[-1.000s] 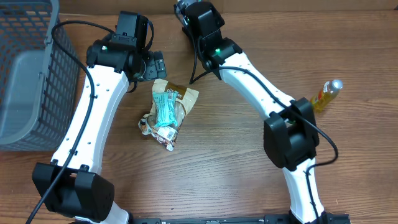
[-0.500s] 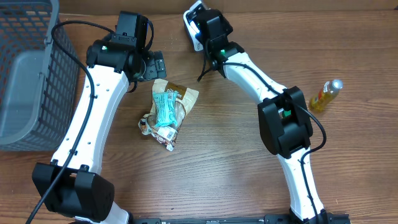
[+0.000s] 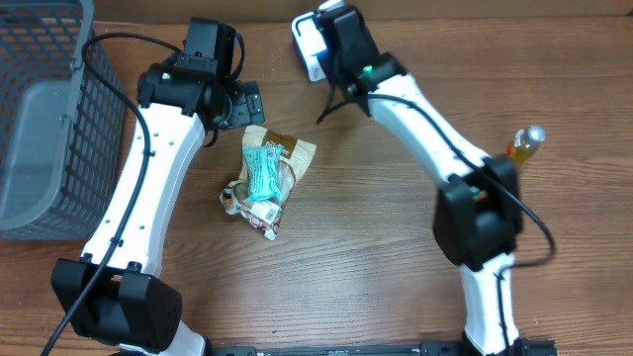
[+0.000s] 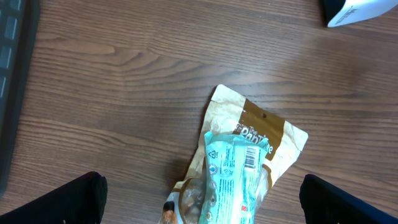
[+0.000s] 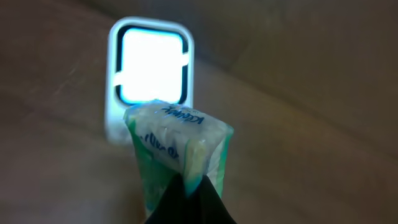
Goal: Scan the item barcode
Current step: 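Raise the Kleenex pack up to the white scanner, then lower the Kleenex pack onto the table right of centre, then release the pack and move the right gripper left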
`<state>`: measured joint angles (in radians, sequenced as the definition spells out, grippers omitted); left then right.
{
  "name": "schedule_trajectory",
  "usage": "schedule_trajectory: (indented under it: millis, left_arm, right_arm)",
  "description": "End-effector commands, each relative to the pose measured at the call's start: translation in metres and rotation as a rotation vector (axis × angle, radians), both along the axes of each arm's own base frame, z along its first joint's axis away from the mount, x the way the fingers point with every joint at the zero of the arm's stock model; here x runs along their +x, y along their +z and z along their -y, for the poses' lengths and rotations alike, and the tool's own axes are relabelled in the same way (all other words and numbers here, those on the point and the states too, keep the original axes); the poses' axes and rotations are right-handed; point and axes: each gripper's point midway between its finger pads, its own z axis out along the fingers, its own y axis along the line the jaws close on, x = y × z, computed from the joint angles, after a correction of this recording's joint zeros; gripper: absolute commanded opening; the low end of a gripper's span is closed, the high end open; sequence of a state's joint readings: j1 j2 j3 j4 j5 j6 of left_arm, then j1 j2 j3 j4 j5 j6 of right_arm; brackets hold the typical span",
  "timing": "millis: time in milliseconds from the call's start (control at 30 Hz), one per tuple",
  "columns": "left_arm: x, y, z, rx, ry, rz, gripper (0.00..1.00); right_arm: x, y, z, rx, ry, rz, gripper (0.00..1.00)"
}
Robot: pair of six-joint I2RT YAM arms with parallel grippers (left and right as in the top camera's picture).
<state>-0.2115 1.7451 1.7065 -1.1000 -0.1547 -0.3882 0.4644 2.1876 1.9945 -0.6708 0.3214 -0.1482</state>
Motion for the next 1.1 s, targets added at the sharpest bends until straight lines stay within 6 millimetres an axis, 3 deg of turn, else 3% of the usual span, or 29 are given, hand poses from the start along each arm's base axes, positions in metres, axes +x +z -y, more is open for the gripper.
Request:
schedule_trajectory:
  millis: [0, 200, 400, 567, 833, 900, 933, 1067]
  left_arm:
    - [0.002, 0.011, 0.001, 0.009, -0.014, 0.029, 1.0]
    - [0.002, 0.011, 0.001, 0.009, -0.014, 0.029, 1.0]
    - [0.002, 0.011, 0.001, 0.009, -0.014, 0.029, 1.0]
    - [0.002, 0.011, 0.001, 0.009, -0.014, 0.029, 1.0]
    - [0.002, 0.011, 0.001, 0.009, -0.014, 0.029, 1.0]
    - [0.002, 0.011, 0.001, 0.009, -0.014, 0.029, 1.0]
    - [0.002, 0.011, 0.001, 0.009, -0.014, 0.029, 1.0]
    - [0.002, 0.011, 0.001, 0.009, -0.014, 0.029, 1.0]
  right_arm:
    - [-0.032, 0.019, 0.009, 0.167, -0.056, -0.128, 0.04]
    - [-0.109, -0.047, 0.065, 0.042, -0.224, -0.521, 0.04]
    - [-0.148, -0.095, 0.106, -0.019, -0.336, -0.701, 0.06]
    - [-0.14, -0.118, 0.142, 0.045, -0.481, -0.684, 0.08]
    - [-0.13, -0.118, 0.178, 0.083, -0.562, -0.664, 0.15]
    - [-0.129, -0.118, 0.181, 0.091, -0.569, -0.662, 0.3]
    - [-0.129, -0.118, 0.18, 0.096, -0.568, -0.661, 0.34]
    - [-0.126, -0.119, 0.153, 0.23, -0.5, -0.699, 0.36]
